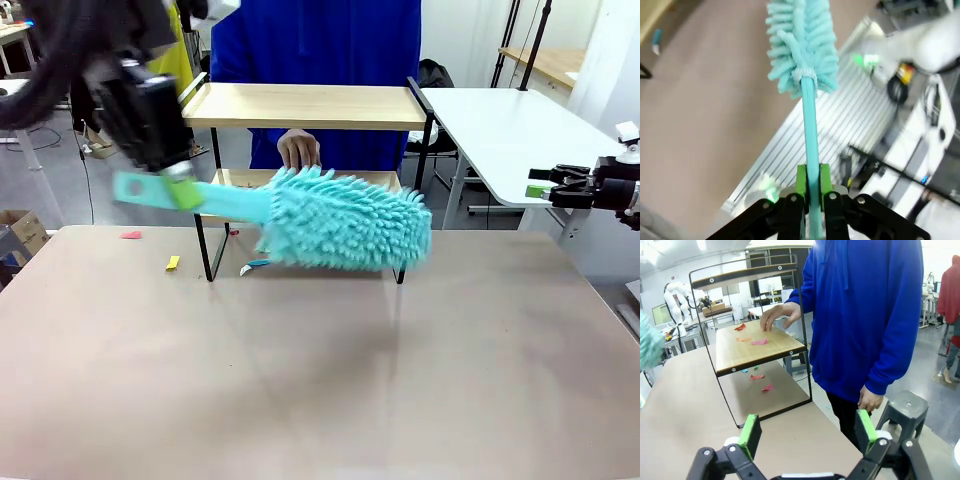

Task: Clean the shelf.
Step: Clean the specific section of the Shelf indicated by the human with the Duster.

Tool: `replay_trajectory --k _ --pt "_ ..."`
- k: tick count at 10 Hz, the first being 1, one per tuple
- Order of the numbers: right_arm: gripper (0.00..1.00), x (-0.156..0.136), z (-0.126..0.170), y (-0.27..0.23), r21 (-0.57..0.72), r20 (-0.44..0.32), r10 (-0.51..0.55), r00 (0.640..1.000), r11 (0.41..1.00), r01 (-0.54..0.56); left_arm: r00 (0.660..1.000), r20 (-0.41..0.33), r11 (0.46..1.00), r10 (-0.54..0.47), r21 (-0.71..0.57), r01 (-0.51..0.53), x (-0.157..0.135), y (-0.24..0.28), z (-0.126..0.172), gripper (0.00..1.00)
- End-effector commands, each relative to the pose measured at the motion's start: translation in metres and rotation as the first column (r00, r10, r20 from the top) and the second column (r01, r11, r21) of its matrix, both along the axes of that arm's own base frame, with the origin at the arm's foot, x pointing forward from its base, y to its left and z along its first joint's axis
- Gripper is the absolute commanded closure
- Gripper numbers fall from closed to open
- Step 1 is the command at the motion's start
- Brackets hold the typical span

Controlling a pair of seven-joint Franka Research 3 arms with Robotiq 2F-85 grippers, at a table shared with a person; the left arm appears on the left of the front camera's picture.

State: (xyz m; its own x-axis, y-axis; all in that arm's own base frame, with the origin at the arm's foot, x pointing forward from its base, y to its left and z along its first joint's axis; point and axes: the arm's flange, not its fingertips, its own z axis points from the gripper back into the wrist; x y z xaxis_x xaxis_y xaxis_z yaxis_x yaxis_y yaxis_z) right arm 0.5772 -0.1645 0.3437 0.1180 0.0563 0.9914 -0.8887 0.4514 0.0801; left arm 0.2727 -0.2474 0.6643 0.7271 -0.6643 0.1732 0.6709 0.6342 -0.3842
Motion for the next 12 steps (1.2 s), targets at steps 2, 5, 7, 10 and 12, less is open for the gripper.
replay_trajectory --k 2,5,7,10,12 --pt "0.00 -0.001 0.002 0.003 -0.005 0.014 0.003 1.000 1.000 -0.003 0.963 0.098 0.968 0.250 -0.008 -0.251 -0.014 -0.029 -0.025 0.87" --pt "0.00 -0.001 0.002 0.003 -0.005 0.014 0.003 1.000 1.000 -0.003 0.978 0.081 0.982 0.190 -0.033 -0.188 -0.010 -0.026 -0.012 0.87" --pt "0.00 -0.001 0.002 0.003 -0.005 0.014 0.003 1.000 1.000 -0.003 0.975 0.059 0.977 0.214 -0.016 -0.213 -0.011 -0.034 -0.022 0.87" --pt "0.00 -0.001 0.002 0.003 -0.005 0.014 0.003 1.000 1.000 -0.003 0.926 0.117 0.932 0.359 -0.097 -0.349 0.011 -0.068 -0.043 0.87" --pt "0.00 -0.001 0.002 0.003 -0.005 0.014 0.003 1.000 1.000 -0.003 0.891 0.160 0.904 0.424 -0.135 -0.406 0.021 -0.084 -0.052 0.87"
